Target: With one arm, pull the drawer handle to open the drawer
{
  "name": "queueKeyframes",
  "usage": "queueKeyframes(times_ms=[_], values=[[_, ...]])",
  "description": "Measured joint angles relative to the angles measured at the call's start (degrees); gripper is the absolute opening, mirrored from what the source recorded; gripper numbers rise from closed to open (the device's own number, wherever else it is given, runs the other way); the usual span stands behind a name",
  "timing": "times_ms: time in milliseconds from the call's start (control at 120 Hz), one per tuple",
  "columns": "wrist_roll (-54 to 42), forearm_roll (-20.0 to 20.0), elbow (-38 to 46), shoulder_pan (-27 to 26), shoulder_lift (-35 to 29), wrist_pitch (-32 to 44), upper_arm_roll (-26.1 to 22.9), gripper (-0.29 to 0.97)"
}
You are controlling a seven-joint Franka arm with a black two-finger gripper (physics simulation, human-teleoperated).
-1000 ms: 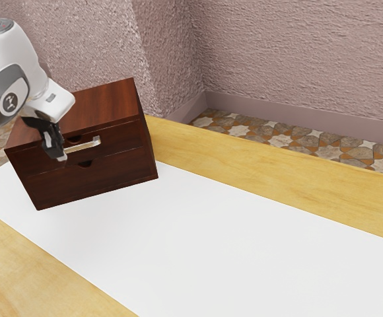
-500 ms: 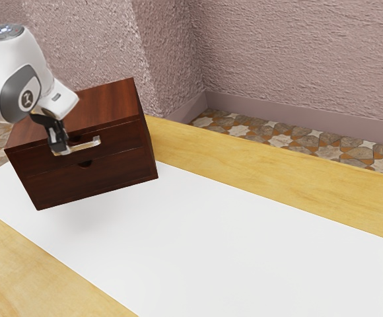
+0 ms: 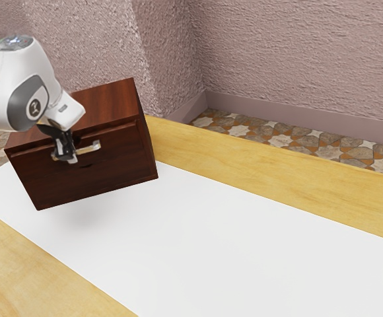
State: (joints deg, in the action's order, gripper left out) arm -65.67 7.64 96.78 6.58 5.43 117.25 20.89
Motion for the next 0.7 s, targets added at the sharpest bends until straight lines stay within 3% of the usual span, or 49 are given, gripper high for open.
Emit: queueKeyframes(times_ms=[300,700], values=[[-0.5,0.2,10.0,-3.2,-8.3,0.5,-0.4,-0.11],[-0.9,0.4,20.2,-7.7,-18.3,0.5,-1.3,-0.12]])
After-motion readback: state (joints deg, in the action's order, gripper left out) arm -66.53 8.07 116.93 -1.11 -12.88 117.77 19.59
